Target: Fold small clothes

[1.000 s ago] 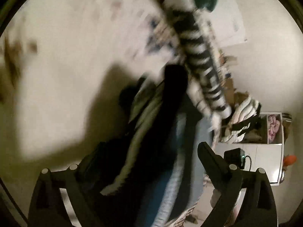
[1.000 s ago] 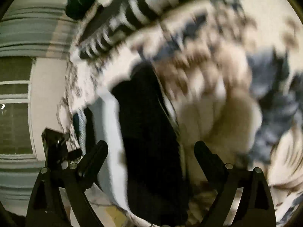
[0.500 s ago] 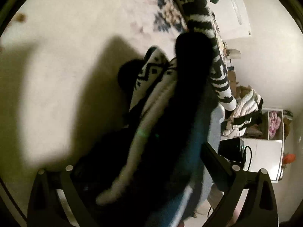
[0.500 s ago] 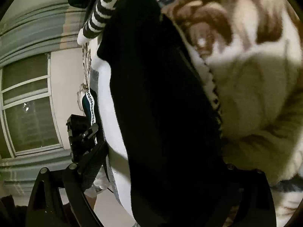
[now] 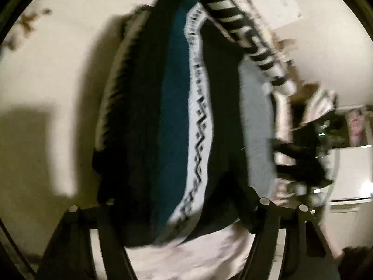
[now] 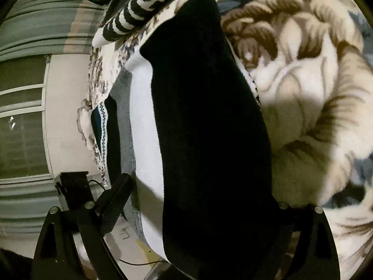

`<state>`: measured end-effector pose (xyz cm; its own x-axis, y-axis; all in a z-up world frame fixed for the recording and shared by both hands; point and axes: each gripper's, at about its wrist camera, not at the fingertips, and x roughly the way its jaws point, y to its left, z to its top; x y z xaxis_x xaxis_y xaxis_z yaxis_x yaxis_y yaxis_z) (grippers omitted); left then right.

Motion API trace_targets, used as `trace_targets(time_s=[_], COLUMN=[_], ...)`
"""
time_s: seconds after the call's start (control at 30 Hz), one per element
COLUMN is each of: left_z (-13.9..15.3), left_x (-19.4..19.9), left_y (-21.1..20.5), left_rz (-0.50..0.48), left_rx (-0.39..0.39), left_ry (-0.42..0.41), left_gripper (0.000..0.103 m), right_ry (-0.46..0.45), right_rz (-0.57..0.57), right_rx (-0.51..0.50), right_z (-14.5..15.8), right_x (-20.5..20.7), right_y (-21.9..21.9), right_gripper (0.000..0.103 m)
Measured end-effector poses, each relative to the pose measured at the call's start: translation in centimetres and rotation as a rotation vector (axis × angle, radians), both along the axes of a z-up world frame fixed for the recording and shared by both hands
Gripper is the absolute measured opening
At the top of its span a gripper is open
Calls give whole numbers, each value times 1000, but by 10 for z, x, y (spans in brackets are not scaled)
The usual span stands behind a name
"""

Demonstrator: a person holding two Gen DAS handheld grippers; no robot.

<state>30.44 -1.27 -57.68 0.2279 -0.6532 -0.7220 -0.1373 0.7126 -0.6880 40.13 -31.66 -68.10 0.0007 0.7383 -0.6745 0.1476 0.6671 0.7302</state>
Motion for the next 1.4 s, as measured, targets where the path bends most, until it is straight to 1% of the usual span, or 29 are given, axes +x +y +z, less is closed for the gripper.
trace_targets(time_s=[0.03,0.07,0.1,0.13,0.17,0.2,0.23,0.3,0.33,0.37,0.4,0.43,0.47,0.5,0.53,0.6,0.67,0.77,0.83,0.9,1.0,1.03,1.07,1.1,1.13,1.17,1.2,1.23,1.4], left_z=[3,8,12,12,5,-10,-23,-50,-59,-59,-51,-42,-31,-18,-13,-10,-22,-41,-47,-48,-47,-46,-43,-40,-37,-34,-30,-27,-9], left_x=[1,0,-1,-2,-2,-1,-1,-6,-8,-9,-9,-9,-8,-5,-2,8,26,47,62,63,63,62,57,55,56,56,58,58,58], left_y=[2,11,18,30,39,50,56,75,81,85,88,89,89,88,85,80,73,57,48,49,52,53,55,54,51,49,47,46,47], left_rz=[28,78,118,170,207,243,248,278,281,269,257,245,221,194,181,154,139,106,73,62,68,68,65,59,56,46,40,40,28], left_rx=[-86,-214,-293,-417,-474,-496,-493,-414,-414,-407,-380,-357,-321,-282,-260,-216,-174,-182,-177,-168,-185,-184,-183,-192,-189,-186,-182,-173,-151], left_ry=[-23,-62,-91,-120,-109,-66,-32,60,100,124,125,114,97,71,54,25,56,71,64,70,70,60,46,22,-8,-21,-31,-38,-70], left_gripper=[63,63,62,59,53,48,48,48,52,53,58,67,74,87,97,98,98,98,102,102,102,102,102,94,64,51,48,47,44], right_ry=[6,10,12,12,13,17,23,40,49,54,51,47,40,23,13,8,16,29,25,33,28,25,24,20,16,11,4,-6,-61], right_rz=[2,5,1,-2,-1,-5,-8,-5,1,8,17,28,37,47,51,52,38,23,23,8,-10,-10,-1,15,28,25,19,10,-33], right_rx=[-16,-13,-2,5,14,20,22,33,32,27,20,10,0,-14,-30,-46,-46,3,30,71,129,143,151,151,134,127,128,127,118], right_z=[-1,-3,-4,-4,-4,-4,-5,-7,-7,-7,-4,-1,2,7,9,8,3,-11,-19,-27,-31,-31,-32,-31,-32,-31,-31,-28,-7], right_x=[0,3,3,4,4,4,3,1,-1,-2,-3,-4,-4,-5,-6,-6,-5,-5,2,7,10,10,10,10,11,12,12,11,2], right_y=[1,2,1,0,-1,-4,-6,-10,-10,-10,-10,-9,-9,-12,-14,-18,-22,-31,-28,-24,-21,-20,-15,-8,-1,4,7,7,-4], right_gripper=[87,81,78,78,77,77,77,77,77,77,77,77,77,77,77,77,78,83,83,85,85,85,82,70,63,51,40,37,30])
